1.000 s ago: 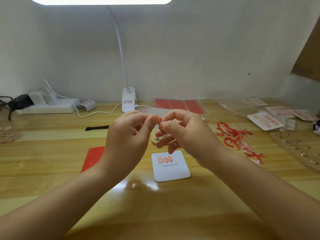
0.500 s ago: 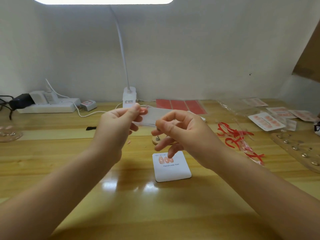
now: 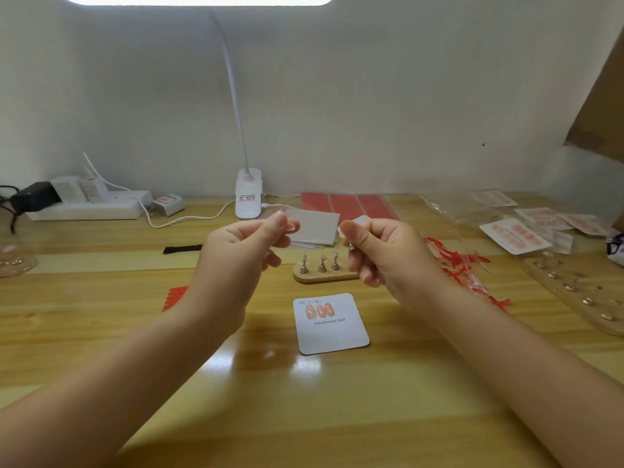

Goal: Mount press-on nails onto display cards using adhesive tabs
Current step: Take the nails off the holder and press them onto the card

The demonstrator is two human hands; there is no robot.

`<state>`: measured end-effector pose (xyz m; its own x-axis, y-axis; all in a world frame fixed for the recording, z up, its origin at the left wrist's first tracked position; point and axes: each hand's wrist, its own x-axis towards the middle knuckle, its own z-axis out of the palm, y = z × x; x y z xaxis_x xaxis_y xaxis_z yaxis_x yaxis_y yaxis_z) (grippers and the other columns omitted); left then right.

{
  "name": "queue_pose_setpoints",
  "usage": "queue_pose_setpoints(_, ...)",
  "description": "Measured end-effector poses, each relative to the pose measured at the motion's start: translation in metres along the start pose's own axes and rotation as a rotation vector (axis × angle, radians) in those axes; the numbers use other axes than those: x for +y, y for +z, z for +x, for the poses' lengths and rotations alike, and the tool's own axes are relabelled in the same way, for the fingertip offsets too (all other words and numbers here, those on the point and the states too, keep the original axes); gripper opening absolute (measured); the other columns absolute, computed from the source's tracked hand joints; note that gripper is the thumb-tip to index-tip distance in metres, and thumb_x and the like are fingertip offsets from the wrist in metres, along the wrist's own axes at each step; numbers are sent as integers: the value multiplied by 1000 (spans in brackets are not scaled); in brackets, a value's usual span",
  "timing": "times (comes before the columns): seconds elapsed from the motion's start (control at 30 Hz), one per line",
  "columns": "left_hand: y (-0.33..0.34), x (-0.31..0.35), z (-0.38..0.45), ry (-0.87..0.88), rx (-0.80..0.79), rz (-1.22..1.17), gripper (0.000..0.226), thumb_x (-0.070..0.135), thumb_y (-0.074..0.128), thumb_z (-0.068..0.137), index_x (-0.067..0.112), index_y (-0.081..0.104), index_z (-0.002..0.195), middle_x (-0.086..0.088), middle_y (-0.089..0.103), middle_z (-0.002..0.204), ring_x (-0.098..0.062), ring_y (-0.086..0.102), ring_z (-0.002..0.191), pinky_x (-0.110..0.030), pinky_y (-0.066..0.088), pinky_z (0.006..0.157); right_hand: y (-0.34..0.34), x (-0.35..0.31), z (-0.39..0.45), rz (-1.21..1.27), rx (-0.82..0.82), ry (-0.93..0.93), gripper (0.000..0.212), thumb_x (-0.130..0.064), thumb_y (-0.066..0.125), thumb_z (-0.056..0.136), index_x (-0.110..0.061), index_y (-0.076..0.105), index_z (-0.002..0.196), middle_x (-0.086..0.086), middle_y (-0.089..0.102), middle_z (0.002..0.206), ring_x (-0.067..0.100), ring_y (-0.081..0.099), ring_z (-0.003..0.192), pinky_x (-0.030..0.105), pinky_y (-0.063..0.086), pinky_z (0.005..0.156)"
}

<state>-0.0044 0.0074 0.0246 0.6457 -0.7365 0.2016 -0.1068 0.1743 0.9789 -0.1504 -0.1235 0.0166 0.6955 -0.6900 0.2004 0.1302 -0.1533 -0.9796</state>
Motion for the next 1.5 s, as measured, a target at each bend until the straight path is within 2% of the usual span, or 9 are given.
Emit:
queue_pose_setpoints(0.27,4,-14,-3,14,-8,53,20,30,62,90,24,78,78,11,72,72,2,56,58,-11,47,57,-18,14,4,-8,82,26,7,-3,67,88,-7,62,91,7,72,76,17,70,64,22,52,51)
queue_pose_setpoints(0.4,4,-26,-5,22,-4,119,18,29,60,92,23,76,84,15,71,72,6,58,59,-9,46,57,-28,22,6,-157,212,-18,8,-16,75,84,-13,70,88,6,75,77,18,68,57,22,48,46)
queue_pose_setpoints(0.53,5,-37,-4,44,-9,224,15,27,60,93,24,74,87,25,68,68,11,58,63,-5,43,55,-29,40,10,-462,345,-72,8,-31,80,78,-26,74,74,-2,70,66,13,63,64,29,51,66)
queue_pose_setpoints(0.63,4,-41,-3,58,-16,251,15,29,61,92,26,74,88,24,68,69,11,58,63,-4,42,55,-26,47,12,-670,367,-47,12,-38,79,78,-27,76,74,-10,64,60,5,56,59,25,41,57)
queue_pose_setpoints(0.83,5,-42,-4,84,-55,274,14,31,61,91,33,72,84,29,68,72,13,59,68,-4,42,55,-23,48,14,-830,284,7,18,-42,71,84,-25,78,87,-10,74,90,9,64,85,29,51,75)
queue_pose_setpoints(1.0,3,-44,-3,89,-51,292,14,36,64,89,36,73,78,27,68,75,11,58,66,-5,41,54,-23,47,14,-1021,196,-42,24,-40,64,91,-21,78,90,4,75,88,21,66,87,37,53,75)
queue_pose_setpoints(1.23,2,-45,-3,114,-48,328,11,41,64,87,42,70,78,18,71,81,5,60,72,-18,46,65,-32,41,4,-986,211,-224,28,-50,73,78,-24,74,67,-14,61,56,4,52,54,28,43,54)
queue_pose_setpoints(1.37,3,-43,-4,144,-56,310,11,33,62,90,40,69,85,10,70,87,8,59,70,-10,45,59,-29,36,-1,-818,1,-181,54,-69,67,58,-15,63,55,-12,51,46,5,44,47,19,33,49)
queue_pose_setpoints(1.5,4,-43,-3,148,-57,309,11,29,60,91,38,68,89,9,68,89,9,58,70,-8,44,56,-23,39,-2,-801,-108,-168,18,-45,78,75,-27,77,78,-10,64,61,4,50,56,20,39,55)
